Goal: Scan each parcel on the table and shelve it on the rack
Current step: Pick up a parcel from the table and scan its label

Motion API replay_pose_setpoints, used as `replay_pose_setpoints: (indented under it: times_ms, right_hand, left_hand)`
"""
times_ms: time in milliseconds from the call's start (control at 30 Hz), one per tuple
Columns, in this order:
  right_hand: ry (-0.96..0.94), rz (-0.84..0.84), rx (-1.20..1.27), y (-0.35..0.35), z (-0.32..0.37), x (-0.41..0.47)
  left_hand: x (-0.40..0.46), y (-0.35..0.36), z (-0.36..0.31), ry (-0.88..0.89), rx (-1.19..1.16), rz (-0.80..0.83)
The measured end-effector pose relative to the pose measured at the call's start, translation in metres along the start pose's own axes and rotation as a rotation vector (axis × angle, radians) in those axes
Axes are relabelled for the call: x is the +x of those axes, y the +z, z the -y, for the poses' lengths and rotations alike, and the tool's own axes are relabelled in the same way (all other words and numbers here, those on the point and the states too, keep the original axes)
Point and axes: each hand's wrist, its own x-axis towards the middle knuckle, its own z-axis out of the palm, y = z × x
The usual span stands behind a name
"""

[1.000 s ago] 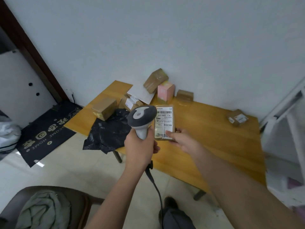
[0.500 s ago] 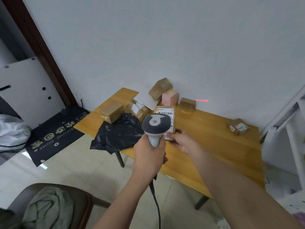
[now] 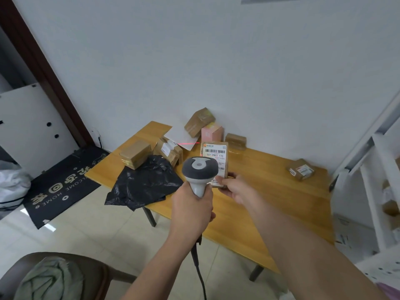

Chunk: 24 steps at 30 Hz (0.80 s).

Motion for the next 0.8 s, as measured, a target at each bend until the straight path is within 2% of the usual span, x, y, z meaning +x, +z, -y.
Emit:
replay_pose_setpoints:
  times_ms: [800]
  right_hand:
    - [0.069,-0.046,0.056,-0.067,0.003,0.026]
  left_hand:
    - [-0.013,0.061,-0.027,-0.057,-0.064,0.014]
